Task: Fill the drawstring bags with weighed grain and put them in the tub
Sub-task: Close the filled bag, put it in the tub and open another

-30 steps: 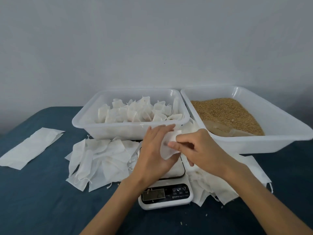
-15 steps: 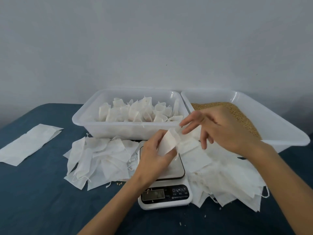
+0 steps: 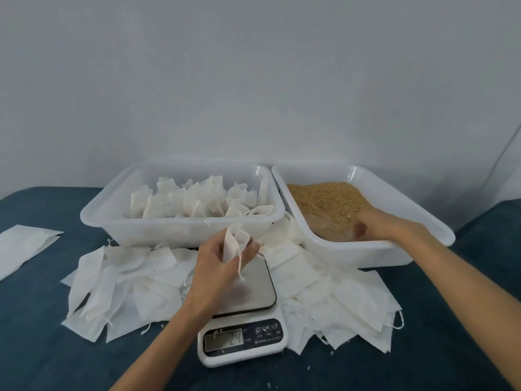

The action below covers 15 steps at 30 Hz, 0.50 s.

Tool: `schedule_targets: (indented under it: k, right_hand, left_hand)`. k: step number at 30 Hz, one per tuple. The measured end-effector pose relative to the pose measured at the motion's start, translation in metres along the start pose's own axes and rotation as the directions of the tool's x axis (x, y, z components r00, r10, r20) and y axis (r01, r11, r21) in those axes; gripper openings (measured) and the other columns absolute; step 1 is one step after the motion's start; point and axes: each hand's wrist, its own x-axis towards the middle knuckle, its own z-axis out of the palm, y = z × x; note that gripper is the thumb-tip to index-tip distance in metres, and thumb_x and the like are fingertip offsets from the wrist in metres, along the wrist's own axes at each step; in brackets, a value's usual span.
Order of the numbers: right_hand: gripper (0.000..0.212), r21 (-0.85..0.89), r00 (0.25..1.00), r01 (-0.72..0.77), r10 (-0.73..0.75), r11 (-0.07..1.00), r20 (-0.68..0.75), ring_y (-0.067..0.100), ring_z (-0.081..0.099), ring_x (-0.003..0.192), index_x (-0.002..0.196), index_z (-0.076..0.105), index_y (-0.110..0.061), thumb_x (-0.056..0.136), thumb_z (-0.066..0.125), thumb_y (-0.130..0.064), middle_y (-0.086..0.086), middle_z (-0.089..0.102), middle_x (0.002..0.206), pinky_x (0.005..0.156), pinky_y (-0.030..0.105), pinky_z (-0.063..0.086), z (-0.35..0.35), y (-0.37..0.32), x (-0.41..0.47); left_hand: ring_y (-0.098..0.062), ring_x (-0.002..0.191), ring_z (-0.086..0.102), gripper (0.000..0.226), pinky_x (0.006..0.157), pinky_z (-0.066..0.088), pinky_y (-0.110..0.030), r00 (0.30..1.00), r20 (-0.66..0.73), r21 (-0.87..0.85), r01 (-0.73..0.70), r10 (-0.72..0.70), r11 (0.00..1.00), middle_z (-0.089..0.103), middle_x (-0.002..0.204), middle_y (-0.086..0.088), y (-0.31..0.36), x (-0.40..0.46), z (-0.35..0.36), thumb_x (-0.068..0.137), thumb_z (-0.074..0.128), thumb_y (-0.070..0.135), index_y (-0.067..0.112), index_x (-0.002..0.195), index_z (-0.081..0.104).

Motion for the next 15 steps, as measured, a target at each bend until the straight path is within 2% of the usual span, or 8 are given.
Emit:
schedule_targets:
  k: [4,7,10,12,15]
  right_hand:
    - [0.01,-0.013,0.998,-0.008,0.007,1.0,-0.065,0.014,0.055,0.077,0.092,0.06,-0.017,0.099,0.058,-0.024,0.002,0.064,0.095,0.064,0.027,0.042,-0.003,0.003,0.004]
    - [0.008,-0.038,0.991,-0.054,0.049,0.998,-0.121,0.012,0.057,0.078,0.096,0.06,-0.021,0.1,0.058,-0.028,-0.002,0.063,0.091,0.067,0.029,0.046,-0.014,0.012,0.005]
    - [0.011,-0.122,0.985,-0.097,0.077,0.988,-0.153,0.012,0.06,0.077,0.1,0.063,-0.02,0.098,0.061,-0.03,-0.004,0.063,0.087,0.063,0.028,0.048,-0.021,0.007,0.01]
    - [0.011,-0.126,0.984,-0.11,0.09,0.986,-0.153,0.015,0.061,0.076,0.09,0.062,-0.016,0.097,0.06,-0.024,-0.001,0.063,0.086,0.066,0.03,0.051,-0.023,-0.01,0.017]
    - [0.018,-0.08,0.979,-0.119,0.104,0.99,-0.175,0.016,0.059,0.073,0.079,0.059,-0.013,0.096,0.056,-0.016,0.002,0.064,0.086,0.063,0.028,0.047,-0.025,-0.044,0.037]
  left_hand:
    - [-0.01,0.082,0.07,0.009,0.075,0.055,-0.018,1.0,-0.026,-0.009,0.001,-0.001,1.0,0.075,0.088,-0.008,-0.003,0.003,-0.002,0.09,0.082,0.019,0.022,0.085,0.074]
    - [-0.006,0.08,0.068,0.011,0.072,0.053,-0.015,0.999,-0.022,0.011,-0.024,0.024,1.0,0.074,0.088,-0.005,-0.005,0.003,-0.003,0.09,0.082,0.02,0.026,0.086,0.073]
    - [-0.003,0.079,0.068,0.014,0.071,0.052,-0.014,1.0,-0.008,0.008,-0.021,0.021,1.0,0.074,0.087,-0.003,-0.005,0.003,-0.002,0.091,0.081,0.017,0.027,0.085,0.074]
    - [-0.008,0.083,0.071,0.014,0.074,0.055,-0.018,1.0,0.004,0.022,-0.012,0.012,1.0,0.076,0.088,0.0,-0.006,0.002,-0.002,0.092,0.081,0.018,0.029,0.087,0.074]
    - [-0.02,0.088,0.072,0.01,0.078,0.057,-0.028,1.0,0.009,0.025,0.021,-0.021,0.999,0.076,0.091,-0.004,-0.01,0.0,-0.002,0.087,0.083,0.029,0.025,0.089,0.073]
